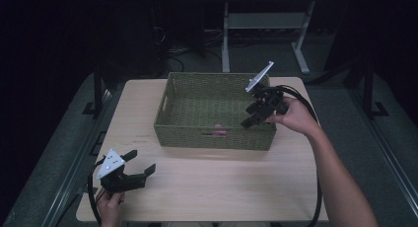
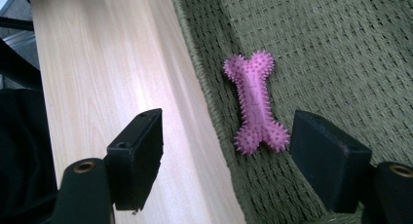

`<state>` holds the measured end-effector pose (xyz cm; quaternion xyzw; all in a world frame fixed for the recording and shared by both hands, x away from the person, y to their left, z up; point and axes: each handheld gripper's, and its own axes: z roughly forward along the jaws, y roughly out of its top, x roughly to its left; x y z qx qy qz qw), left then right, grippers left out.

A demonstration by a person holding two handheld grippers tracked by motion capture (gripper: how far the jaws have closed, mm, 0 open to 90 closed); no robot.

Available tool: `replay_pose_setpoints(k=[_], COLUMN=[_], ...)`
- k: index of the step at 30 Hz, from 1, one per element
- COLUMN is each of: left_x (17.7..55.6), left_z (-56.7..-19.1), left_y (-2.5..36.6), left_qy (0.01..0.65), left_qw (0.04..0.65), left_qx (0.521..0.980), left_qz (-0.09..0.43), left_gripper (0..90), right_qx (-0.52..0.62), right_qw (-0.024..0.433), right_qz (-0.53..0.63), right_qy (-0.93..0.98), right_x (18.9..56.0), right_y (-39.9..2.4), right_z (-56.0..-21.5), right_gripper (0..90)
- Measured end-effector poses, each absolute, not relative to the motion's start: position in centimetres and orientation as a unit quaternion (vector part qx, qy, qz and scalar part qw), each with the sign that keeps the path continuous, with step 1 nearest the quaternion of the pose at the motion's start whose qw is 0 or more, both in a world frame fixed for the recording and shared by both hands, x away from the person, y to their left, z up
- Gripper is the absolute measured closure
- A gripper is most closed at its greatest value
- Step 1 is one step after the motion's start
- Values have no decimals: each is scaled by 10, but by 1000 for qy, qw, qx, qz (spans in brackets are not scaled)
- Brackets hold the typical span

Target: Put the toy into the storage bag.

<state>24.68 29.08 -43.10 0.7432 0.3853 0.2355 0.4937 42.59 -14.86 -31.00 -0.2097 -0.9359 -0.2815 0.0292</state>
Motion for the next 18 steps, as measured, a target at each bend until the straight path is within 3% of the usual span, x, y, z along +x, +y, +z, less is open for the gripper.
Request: replay_pose_setpoints(k=[18], left_x=[247], left_z=[-431], left_y=[290], left_qy=[384], left_qw=[493], left_qx=[744], left_qz=[236], left_gripper=[138], right_qx=[-201], right_qw=[24], right_qz=[-290], right_qy=[-935], right_x=[407], right_y=[-156], right_z=[-313], right_gripper=[270])
